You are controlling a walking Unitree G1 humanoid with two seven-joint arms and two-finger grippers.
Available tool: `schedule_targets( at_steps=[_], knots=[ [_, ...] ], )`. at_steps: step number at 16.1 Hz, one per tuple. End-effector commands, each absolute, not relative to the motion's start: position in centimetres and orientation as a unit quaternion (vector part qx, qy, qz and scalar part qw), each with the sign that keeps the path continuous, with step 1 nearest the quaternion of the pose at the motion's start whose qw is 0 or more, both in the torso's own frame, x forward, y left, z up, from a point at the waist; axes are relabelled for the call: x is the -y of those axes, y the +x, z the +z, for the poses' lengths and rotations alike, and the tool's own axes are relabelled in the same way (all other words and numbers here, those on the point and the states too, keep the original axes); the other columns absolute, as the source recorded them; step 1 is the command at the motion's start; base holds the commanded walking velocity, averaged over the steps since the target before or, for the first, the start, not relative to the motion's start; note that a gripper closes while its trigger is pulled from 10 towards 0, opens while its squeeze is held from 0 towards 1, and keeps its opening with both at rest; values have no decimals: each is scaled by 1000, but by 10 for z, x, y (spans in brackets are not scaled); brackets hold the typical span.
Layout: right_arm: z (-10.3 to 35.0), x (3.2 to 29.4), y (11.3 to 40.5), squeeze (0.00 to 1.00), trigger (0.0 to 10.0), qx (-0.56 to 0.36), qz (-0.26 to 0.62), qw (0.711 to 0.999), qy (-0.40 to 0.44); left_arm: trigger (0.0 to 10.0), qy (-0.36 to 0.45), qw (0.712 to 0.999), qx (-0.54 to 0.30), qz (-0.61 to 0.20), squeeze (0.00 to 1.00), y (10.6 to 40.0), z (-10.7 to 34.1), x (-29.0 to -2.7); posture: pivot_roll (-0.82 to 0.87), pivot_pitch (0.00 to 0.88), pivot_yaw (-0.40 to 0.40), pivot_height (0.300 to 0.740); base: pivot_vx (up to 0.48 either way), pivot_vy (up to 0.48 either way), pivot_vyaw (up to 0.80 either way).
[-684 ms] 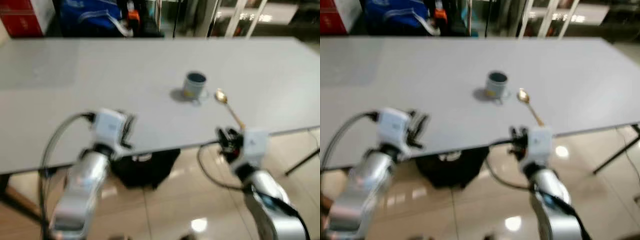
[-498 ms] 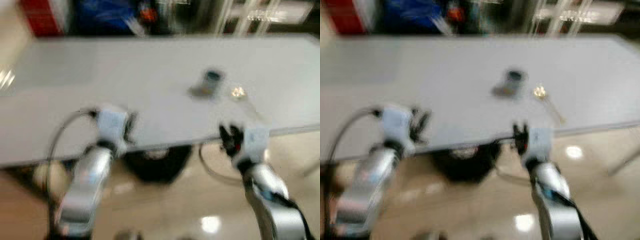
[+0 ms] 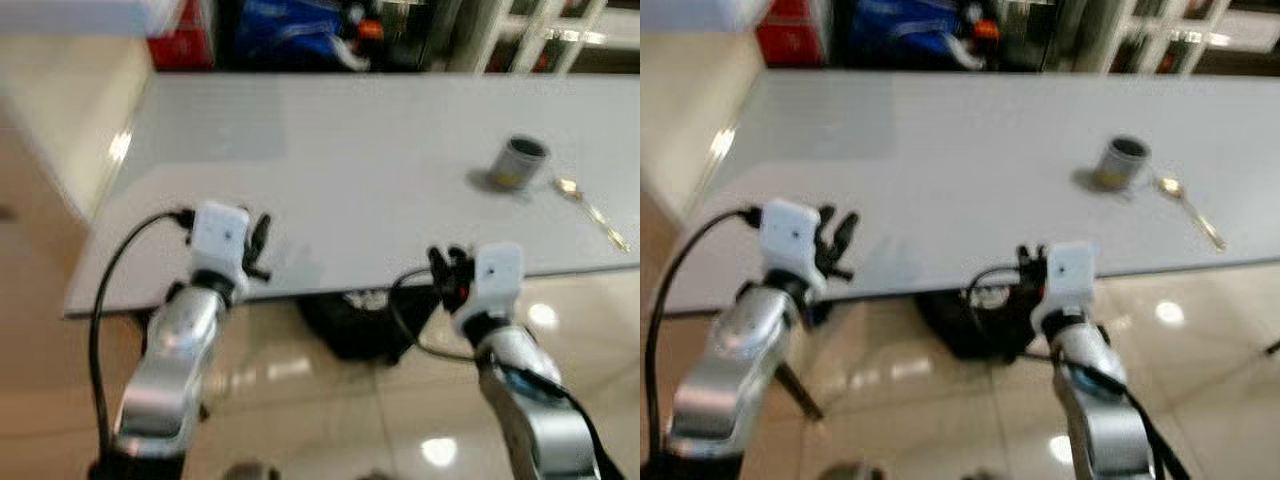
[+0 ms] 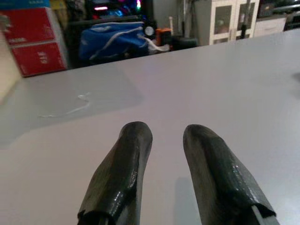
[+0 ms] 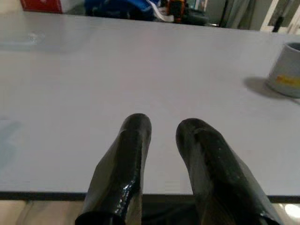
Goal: Setting the table
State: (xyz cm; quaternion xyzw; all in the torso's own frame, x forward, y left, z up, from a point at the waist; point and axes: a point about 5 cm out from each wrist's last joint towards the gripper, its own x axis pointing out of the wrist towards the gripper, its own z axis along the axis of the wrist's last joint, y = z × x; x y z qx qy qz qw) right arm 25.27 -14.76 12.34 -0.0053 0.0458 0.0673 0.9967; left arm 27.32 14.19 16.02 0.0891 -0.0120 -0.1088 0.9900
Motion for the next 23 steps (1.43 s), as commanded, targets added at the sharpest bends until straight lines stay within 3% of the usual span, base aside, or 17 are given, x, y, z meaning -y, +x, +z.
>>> schedule_targets(
  at_steps=[1,5,10,11,12,13,19,20,21,22,23],
  knots=[
    [128,145,256,0,10000,-34,75,997,3,10000,97,990,24,-97,0,274,168,-146,121,37,-105,740,0,480,0],
    [129,141,271,0,10000,-17,77,997,10,10000,102,990,34,-94,0,272,175,-148,158,19,-92,740,0,480,0],
    [149,146,268,0,10000,30,45,997,55,10000,85,991,41,-100,0,280,182,-145,134,15,-70,740,0,480,0],
    [148,146,266,608,10000,28,44,998,43,10000,59,992,34,-103,0,280,181,-146,126,14,-66,740,0,480,0],
    [149,147,264,1000,10000,37,46,997,43,10000,42,993,33,-103,455,280,182,-146,123,16,-66,740,0,480,0],
    [151,150,263,1000,10000,38,36,998,41,10000,31,993,39,-110,1000,281,185,-144,121,12,-69,740,0,480,0],
    [163,141,264,1000,10000,65,69,995,33,10000,88,989,73,-96,1000,282,205,-153,136,20,-79,740,0,480,0],
    [164,140,264,1000,10000,69,70,995,31,10000,86,988,75,-106,455,282,207,-153,138,15,-79,740,0,480,0],
    [166,139,264,1000,10000,74,68,995,27,10000,95,987,78,-107,0,282,209,-154,140,11,-76,740,0,480,0],
    [169,139,265,1000,10000,88,65,994,-7,10000,97,986,82,-107,0,283,211,-153,139,7,-73,740,0,480,0],
    [171,137,266,0,10000,97,68,993,-12,10000,100,985,90,-106,0,285,215,-153,143,4,-71,740,0,480,0]
  ],
)
